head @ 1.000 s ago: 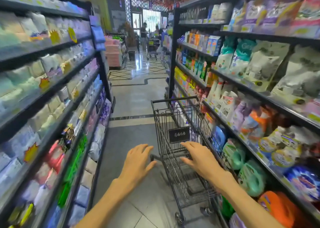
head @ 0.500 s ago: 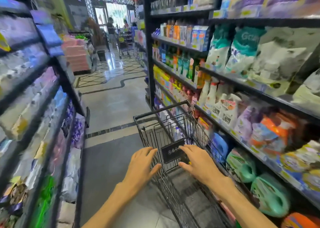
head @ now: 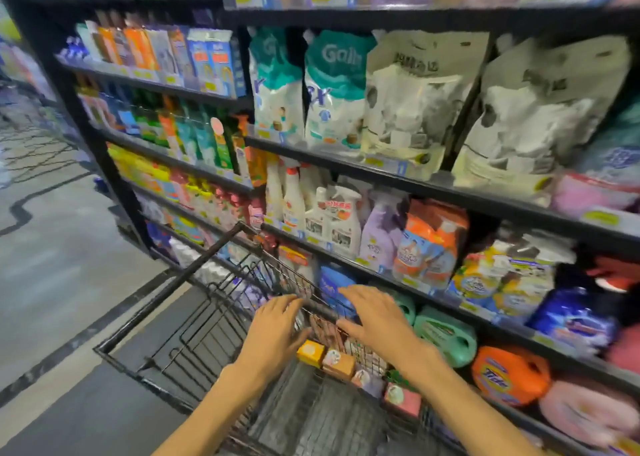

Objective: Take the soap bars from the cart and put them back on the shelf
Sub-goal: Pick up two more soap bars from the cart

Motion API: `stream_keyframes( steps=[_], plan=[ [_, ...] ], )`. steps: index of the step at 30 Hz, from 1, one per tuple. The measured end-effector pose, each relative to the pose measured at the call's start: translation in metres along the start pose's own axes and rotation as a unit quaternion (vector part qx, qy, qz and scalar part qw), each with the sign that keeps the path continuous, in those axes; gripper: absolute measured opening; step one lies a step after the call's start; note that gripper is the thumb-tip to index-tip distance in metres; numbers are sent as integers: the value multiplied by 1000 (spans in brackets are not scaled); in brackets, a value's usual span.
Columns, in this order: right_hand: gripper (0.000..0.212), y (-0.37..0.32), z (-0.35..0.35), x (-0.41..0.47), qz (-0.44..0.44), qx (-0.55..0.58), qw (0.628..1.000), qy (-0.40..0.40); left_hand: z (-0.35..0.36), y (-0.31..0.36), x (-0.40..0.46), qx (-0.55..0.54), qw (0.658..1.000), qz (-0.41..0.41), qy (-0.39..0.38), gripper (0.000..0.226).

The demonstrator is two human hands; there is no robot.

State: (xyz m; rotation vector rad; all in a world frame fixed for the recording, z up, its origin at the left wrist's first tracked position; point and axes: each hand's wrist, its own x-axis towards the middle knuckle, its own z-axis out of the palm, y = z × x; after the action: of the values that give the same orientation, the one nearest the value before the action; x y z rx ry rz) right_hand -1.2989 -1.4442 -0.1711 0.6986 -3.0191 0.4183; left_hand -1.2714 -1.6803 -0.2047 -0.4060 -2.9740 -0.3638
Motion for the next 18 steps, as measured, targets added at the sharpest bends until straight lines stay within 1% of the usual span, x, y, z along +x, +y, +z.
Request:
stream_keyframes(
  steps=[4, 6, 10, 12, 13, 15, 18],
  plan=[
    [65, 37, 16, 4, 115, 0, 993, 10, 40, -2, 67, -32, 993, 105, -53, 59],
    [64, 52, 26, -2, 181, 9, 983, 11, 62, 1, 89, -42, 983, 150, -94, 60],
    [62, 72, 52, -18, 267, 18, 963, -1, 115, 7, 114, -46, 965, 204, -161, 53],
    [63, 81, 71, -29, 301, 15, 953, -13, 144, 12, 120, -70, 954, 218, -195, 54],
    [63, 85, 82, -35, 319, 18, 947, -15, 156, 15, 124, -69, 946, 222, -226, 53],
    [59, 94, 107, -46, 342, 37, 939, -21, 192, 16, 125, -61, 934, 216, -278, 53],
    [51, 111, 154, -59, 368, 71, 926, -36, 256, 9, 127, -75, 923, 203, -317, 48]
  ],
)
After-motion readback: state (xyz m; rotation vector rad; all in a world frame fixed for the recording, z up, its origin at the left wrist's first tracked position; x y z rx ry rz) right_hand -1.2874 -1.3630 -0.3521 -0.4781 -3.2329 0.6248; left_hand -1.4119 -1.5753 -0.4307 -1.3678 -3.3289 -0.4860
